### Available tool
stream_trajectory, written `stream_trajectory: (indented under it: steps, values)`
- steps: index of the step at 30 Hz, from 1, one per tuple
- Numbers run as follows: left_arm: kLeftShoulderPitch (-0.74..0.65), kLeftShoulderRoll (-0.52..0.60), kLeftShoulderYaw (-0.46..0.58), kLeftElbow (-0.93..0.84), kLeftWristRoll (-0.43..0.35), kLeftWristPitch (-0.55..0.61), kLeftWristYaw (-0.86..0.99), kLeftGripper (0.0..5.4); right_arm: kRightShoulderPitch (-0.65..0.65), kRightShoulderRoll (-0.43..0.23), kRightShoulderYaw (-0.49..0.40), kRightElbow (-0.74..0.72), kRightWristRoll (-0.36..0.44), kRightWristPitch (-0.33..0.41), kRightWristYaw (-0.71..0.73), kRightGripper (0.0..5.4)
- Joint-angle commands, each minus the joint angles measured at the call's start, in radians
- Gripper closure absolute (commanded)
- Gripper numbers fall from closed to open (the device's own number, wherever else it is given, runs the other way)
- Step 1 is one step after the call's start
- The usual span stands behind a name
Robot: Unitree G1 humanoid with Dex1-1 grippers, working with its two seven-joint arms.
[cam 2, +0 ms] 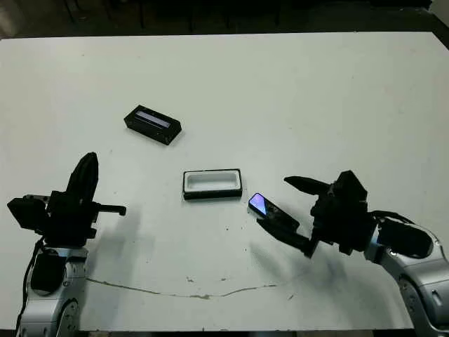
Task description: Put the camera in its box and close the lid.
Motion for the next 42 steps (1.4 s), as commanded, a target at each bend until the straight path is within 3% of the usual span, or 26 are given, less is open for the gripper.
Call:
stream_trajectory:
  steps: [1, 12, 15, 21, 23, 27, 32, 35, 38, 42]
  values:
    - [0.016, 0.006, 0.005, 0.000, 0.002, 0.024, 0.002, 5.40, 0.026, 0.008, 0.015, 0.035, -0.017, -0.003, -0.004, 0.02]
    - [0.017, 0.004, 0.006, 0.007, 0.003, 0.015, 0.000, 5.40, 0.060, 0.047, 0.076, 0.185, -0.110, -0.203, 0.038, 0.02]
    - [0.021, 0.002, 0.005, -0.001, 0.004, 0.025, 0.005, 5.40, 0.078, 0.056, 0.079, 0.178, -0.110, -0.193, 0.023, 0.02]
    - [0.021, 0.003, 0.004, 0.010, 0.007, 0.009, 0.001, 5.40, 0.118, 0.064, 0.061, 0.082, -0.070, -0.066, -0.061, 0.02]
    - [0.024, 0.000, 0.003, 0.000, 0.004, 0.025, 0.005, 5.40, 0.126, 0.063, 0.058, 0.043, -0.076, -0.041, -0.099, 0.23]
    - [0.023, 0.001, 0.001, 0.004, 0.007, 0.016, 0.002, 5.40, 0.136, 0.095, 0.055, 0.039, -0.084, -0.123, -0.115, 0.85]
    - [0.025, -0.001, -0.001, -0.001, 0.000, 0.024, 0.003, 5.40, 0.124, 0.078, 0.076, 0.027, -0.171, -0.178, -0.125, 1.77]
    - [0.025, -0.001, 0.000, 0.005, -0.007, 0.017, -0.001, 5.40, 0.112, 0.047, 0.085, -0.013, -0.194, -0.153, -0.113, 2.34]
    - [0.023, -0.003, 0.000, 0.007, -0.007, 0.012, 0.000, 5.40, 0.089, -0.003, 0.087, -0.088, -0.183, -0.055, -0.103, 2.88]
    - [0.028, -0.003, -0.002, -0.003, 0.009, 0.020, 0.012, 5.40, 0.055, -0.064, 0.090, -0.134, -0.187, -0.001, -0.068, 3.61]
